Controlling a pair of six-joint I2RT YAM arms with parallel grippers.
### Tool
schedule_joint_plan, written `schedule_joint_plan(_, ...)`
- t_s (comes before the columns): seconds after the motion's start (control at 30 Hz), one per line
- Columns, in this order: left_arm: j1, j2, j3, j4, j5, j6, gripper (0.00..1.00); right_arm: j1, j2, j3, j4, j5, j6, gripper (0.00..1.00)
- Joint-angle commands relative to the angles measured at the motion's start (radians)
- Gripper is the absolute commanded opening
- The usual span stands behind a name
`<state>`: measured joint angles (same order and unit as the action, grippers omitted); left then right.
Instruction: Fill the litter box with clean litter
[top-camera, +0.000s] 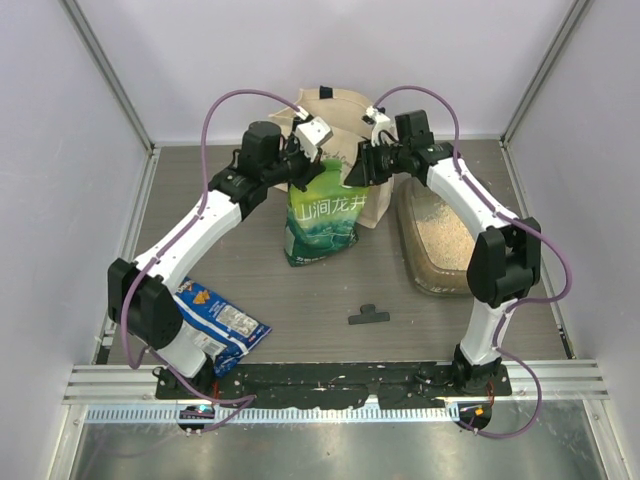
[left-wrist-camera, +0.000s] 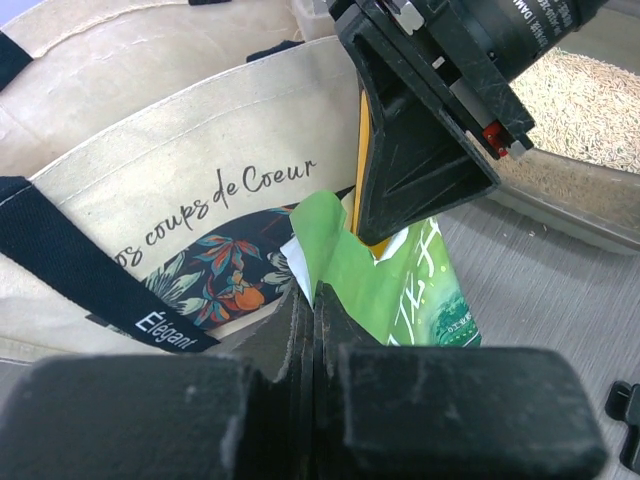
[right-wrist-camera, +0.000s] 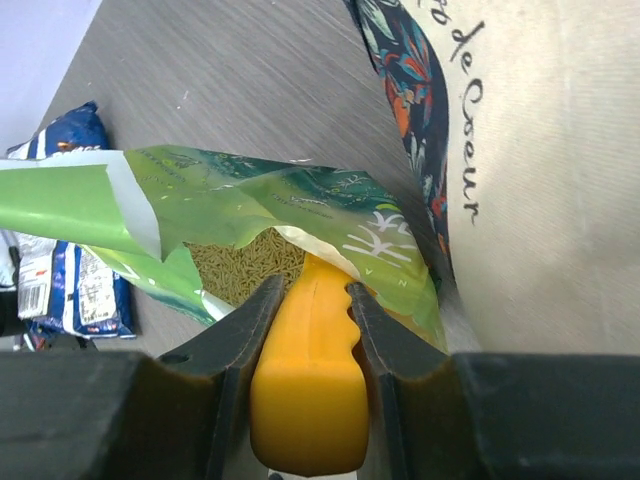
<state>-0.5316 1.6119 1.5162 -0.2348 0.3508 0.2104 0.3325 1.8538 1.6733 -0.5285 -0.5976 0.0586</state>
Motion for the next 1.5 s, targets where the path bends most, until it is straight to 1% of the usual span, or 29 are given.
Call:
schedule_joint_plan(0.0,-0.001,-0.015,0.07,0.184,0.019,0.015,0.0,0.01,0.113,-0.058,-0.24,-0.301,0.01,0.01)
schedule_joint_plan(0.07,-0.001,-0.02,0.073,0.172,0.022,0.036,0.0,-0.013,0.101,-0.064,-0.213,-0.336,0.065,0.01)
schedule_joint_plan(0.1,-0.001,-0.023,0.073,0.169,0.024,0.044,0.0,-0.048,0.091,-0.096,-0.129,-0.384,0.189,0.01)
schedule_joint_plan(0.13,-0.001,-0.03,0.067,0.167,0.025,0.05,0.0,-0.068,0.07,-0.116,-0.069,-0.393,0.261,0.01)
schedule_joint_plan(0.3,-0.001,-0.055,0.029,0.175,0.037,0.084,0.0,-0.142,0.033,-0.176,0.117,-0.406,0.43,0.01)
schedule_joint_plan(0.37,-0.001,-0.067,0.015,0.167,0.042,0.093,0.0,-0.153,0.019,-0.198,0.191,-0.429,0.533,0.01)
schedule_joint_plan(0.4,-0.001,-0.072,0.01,0.163,0.039,0.105,0.0,-0.158,0.016,-0.216,0.264,-0.441,0.567,0.01)
schedule_joint_plan(0.43,-0.002,-0.075,0.001,0.158,0.037,0.115,0.0,-0.164,0.015,-0.224,0.303,-0.453,0.634,0.01)
schedule_joint_plan(0.47,-0.001,-0.084,-0.004,0.144,0.039,0.127,0.0,-0.167,0.012,-0.228,0.338,-0.474,0.664,0.01)
schedule_joint_plan(0.53,-0.001,-0.096,-0.027,0.137,0.037,0.187,0.0,-0.184,0.009,-0.247,0.462,-0.491,0.742,0.01)
schedule_joint_plan(0.57,-0.001,-0.101,-0.036,0.137,0.036,0.21,0.0,-0.19,0.007,-0.257,0.514,-0.505,0.835,0.01)
schedule_joint_plan(0.6,-0.002,-0.113,-0.043,0.141,0.034,0.227,0.0,-0.199,0.004,-0.277,0.626,-0.505,0.89,0.01)
schedule_joint_plan(0.63,-0.001,-0.119,-0.059,0.143,0.031,0.262,0.0,-0.205,0.002,-0.287,0.672,-0.508,0.937,0.01)
schedule_joint_plan(0.67,-0.001,-0.124,-0.065,0.149,0.028,0.273,0.0,-0.22,0.001,-0.299,0.717,-0.51,1.017,0.01)
schedule_joint_plan(0.7,-0.001,-0.13,-0.071,0.16,0.022,0.28,0.0,-0.227,-0.007,-0.32,0.779,-0.513,1.04,0.01)
schedule_joint_plan(0.77,-0.001,-0.136,-0.074,0.175,0.001,0.288,0.0,-0.243,-0.014,-0.328,0.782,-0.515,1.041,0.01)
schedule_joint_plan(0.87,-0.001,-0.15,-0.077,0.193,-0.006,0.325,0.0,-0.268,-0.031,-0.34,0.748,-0.516,1.024,0.01)
schedule_joint_plan(0.97,-0.001,-0.175,-0.1,0.216,-0.006,0.374,0.0,-0.286,-0.053,-0.342,0.678,-0.504,0.963,0.01)
schedule_joint_plan(1.03,-0.001,-0.193,-0.12,0.23,-0.004,0.395,0.0,-0.305,-0.068,-0.349,0.665,-0.49,0.948,0.01)
schedule_joint_plan(1.1,-0.002,-0.204,-0.143,0.27,-0.003,0.414,0.0,-0.319,-0.083,-0.371,0.671,-0.478,0.974,0.01)
schedule_joint_plan(1.13,-0.001,-0.21,-0.151,0.285,0.004,0.417,0.0,-0.32,-0.099,-0.383,0.695,-0.478,1.036,0.01)
schedule_joint_plan(1.17,-0.001,-0.213,-0.159,0.31,0.008,0.425,0.0,-0.346,-0.108,-0.4,0.715,-0.479,1.056,0.01)
schedule_joint_plan(1.23,-0.001,-0.216,-0.174,0.333,0.02,0.426,0.0,-0.352,-0.126,-0.406,0.678,-0.487,1.046,0.01)
schedule_joint_plan(1.3,-0.001,-0.216,-0.183,0.357,0.03,0.438,0.0,-0.352,-0.137,-0.431,0.68,-0.493,1.049,0.01)
schedule_joint_plan(1.33,-0.001,-0.218,-0.188,0.362,0.034,0.446,0.0,-0.354,-0.133,-0.449,0.712,-0.502,1.11,0.01)
schedule_joint_plan(1.37,-0.001,-0.222,-0.195,0.376,0.037,0.454,0.0,-0.358,-0.121,-0.483,0.799,-0.507,1.144,0.01)
schedule_joint_plan(1.43,-0.001,-0.227,-0.217,0.382,0.04,0.478,0.0,-0.36,-0.116,-0.51,0.876,-0.508,1.179,0.01)
schedule_joint_plan(1.47,-0.001,-0.23,-0.223,0.382,0.04,0.481,0.0,-0.36,-0.111,-0.539,0.982,-0.528,1.248,0.01)
